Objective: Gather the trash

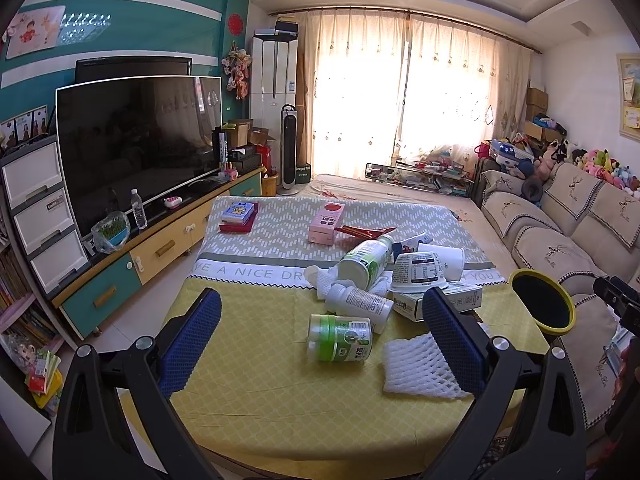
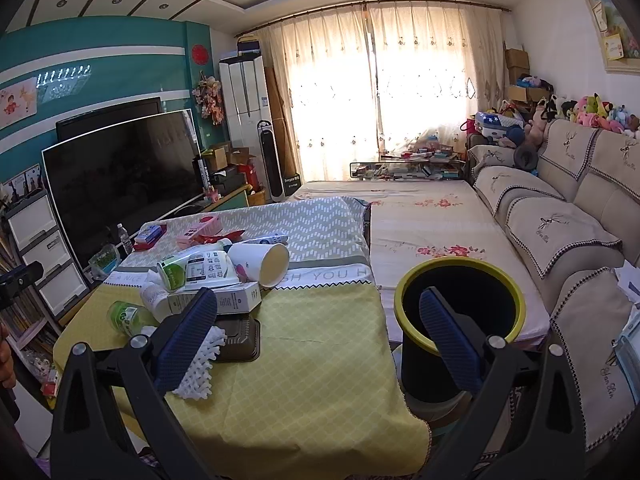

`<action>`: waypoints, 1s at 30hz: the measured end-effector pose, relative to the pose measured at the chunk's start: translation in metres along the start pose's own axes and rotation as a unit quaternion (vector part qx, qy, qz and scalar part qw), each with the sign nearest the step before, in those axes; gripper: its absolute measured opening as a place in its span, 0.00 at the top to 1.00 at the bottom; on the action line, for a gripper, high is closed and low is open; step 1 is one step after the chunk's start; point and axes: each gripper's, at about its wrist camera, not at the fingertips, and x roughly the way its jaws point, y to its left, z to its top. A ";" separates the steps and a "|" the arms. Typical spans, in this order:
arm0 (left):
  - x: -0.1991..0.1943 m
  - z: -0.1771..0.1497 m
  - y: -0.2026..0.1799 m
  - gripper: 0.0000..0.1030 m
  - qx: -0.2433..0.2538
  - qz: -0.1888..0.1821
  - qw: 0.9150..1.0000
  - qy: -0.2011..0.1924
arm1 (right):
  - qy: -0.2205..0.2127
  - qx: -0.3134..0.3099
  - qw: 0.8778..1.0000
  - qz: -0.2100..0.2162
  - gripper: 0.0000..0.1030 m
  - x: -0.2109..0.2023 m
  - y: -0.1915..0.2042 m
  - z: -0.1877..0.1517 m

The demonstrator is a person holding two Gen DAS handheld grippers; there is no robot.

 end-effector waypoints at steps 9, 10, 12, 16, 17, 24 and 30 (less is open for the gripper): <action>0.002 -0.001 0.000 0.04 -0.003 -0.002 1.000 0.006 | 0.006 -0.002 1.000 0.005 0.06 0.004 0.004 -0.002; 0.002 -0.001 0.000 0.04 -0.004 -0.002 1.000 0.006 | 0.008 -0.003 1.000 0.005 0.06 0.005 0.005 -0.002; 0.002 0.000 0.001 0.04 -0.004 -0.002 1.000 0.005 | 0.009 -0.004 1.000 0.006 0.06 0.006 0.006 -0.002; 0.003 -0.001 0.001 0.04 -0.002 0.000 1.000 0.004 | 0.011 -0.005 1.000 0.008 0.06 0.006 0.007 -0.003; 0.003 -0.001 0.001 0.04 -0.002 0.000 1.000 0.004 | 0.011 -0.005 1.000 0.008 0.06 0.006 0.007 -0.003; 0.004 0.000 0.002 0.04 -0.002 -0.002 1.000 0.008 | 0.011 -0.005 1.000 0.008 0.06 0.007 0.008 -0.003; 0.004 -0.001 0.001 0.04 0.000 -0.001 1.000 0.008 | 0.012 -0.002 1.000 0.007 0.06 0.007 0.006 -0.004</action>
